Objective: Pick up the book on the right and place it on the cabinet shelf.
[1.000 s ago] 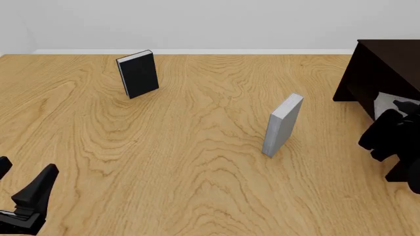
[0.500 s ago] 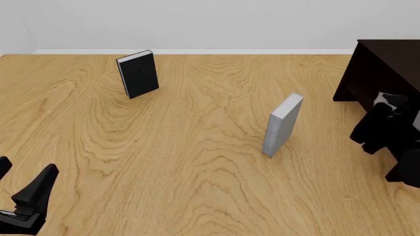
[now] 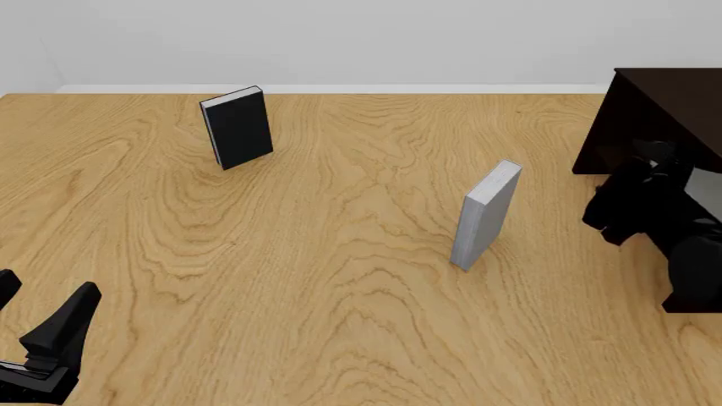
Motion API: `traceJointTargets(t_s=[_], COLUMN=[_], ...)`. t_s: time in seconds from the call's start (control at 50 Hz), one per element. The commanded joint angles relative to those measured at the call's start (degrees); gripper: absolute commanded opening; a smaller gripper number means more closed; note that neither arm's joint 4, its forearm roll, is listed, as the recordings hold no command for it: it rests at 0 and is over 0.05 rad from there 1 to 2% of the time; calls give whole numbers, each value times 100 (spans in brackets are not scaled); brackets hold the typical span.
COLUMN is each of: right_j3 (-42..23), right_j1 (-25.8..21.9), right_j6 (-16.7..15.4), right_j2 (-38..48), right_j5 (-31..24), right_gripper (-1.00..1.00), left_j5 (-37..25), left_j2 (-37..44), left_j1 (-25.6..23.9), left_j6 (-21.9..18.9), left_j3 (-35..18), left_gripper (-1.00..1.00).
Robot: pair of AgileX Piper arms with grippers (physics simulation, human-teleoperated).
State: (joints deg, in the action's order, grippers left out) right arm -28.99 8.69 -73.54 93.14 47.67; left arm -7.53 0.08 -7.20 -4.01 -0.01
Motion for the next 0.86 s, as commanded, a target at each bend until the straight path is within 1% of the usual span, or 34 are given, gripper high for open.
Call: traceJointTargets(t_s=[0.02,0.06,0.1,0.18,0.2,0.24,0.28,0.3,0.36,0.38,0.4,0.44,0.46,0.48,0.5,0.52,0.54,0.56,0.6,0.62,0.66,0.68,0.72,0.74,0.76,0.82,0.86], right_j3=[-71,-83,-122,-84,-97,-62,-82,-61,-93,-89,-38,-52,-40,-28,-85,-117,-36,-31,-100,-111,-26,-22,-115,-59,-117,-235,-234], right_j1=[-153,-192,-216,-283,-274,-300,-311,-322,-380,-367,-390,-404,-419,-430,-481,-483,-485,-526,-591,-585,-589,-607,-572,-611,-707,-740,-770], right_j6=[133,213,414,528,634,635,804,741,935,957,904,1009,1009,1070,1253,1365,1278,1359,1622,1661,1622,1661,1883,1817,1924,2157,2132], right_j2=[-500,-654,-919,-1203,-1326,-1417,-1720,-1715,-2097,-2169,-2211,-2362,-2378,-2433,-2547,-2619,-2633,-2752,-3018,-3056,-3141,-3218,-3383,-3417,-3467,-3671,-3692], right_j5=[-391,-531,-732,-932,-1053,-1112,-1316,-1317,-1583,-1653,-1666,-1783,-1794,-1866,-1985,-2086,-2063,-2161,-2391,-2436,-2487,-2530,-2770,-2782,-2951,-3186,-3252], right_gripper=[100,100,100,100,100,100,100,100,100,100,100,100,100,100,100,100,100,100,100,100,100,100,100,100,100,100,100], left_j5=[-3,-1,5,0,2,2,10,11,13,16,12,25,27,35,40,35,33,30,31,32,36,40,39,40,46,42,42], left_j2=[-1,0,0,0,0,1,1,1,1,2,2,2,3,3,3,3,2,2,3,3,3,3,4,3,4,3,3], left_j1=[-7,-6,-10,-23,-23,-20,-28,-26,-31,-27,-40,-36,-37,-38,-36,-35,-35,-35,-31,-32,-28,-38,-37,-37,-29,-29,-32], left_j6=[10,9,16,15,12,28,20,26,27,31,13,27,22,20,27,23,12,14,3,4,16,10,12,9,9,0,-2], left_j3=[0,0,0,0,0,0,0,0,0,0,0,0,0,0,0,0,0,0,0,0,0,0,0,0,0,0,0], left_gripper=[100,100,100,100,100,100,100,100,100,100,100,100,100,100,100,100,100,100,100,100,100,100,100,100,100,100,100])
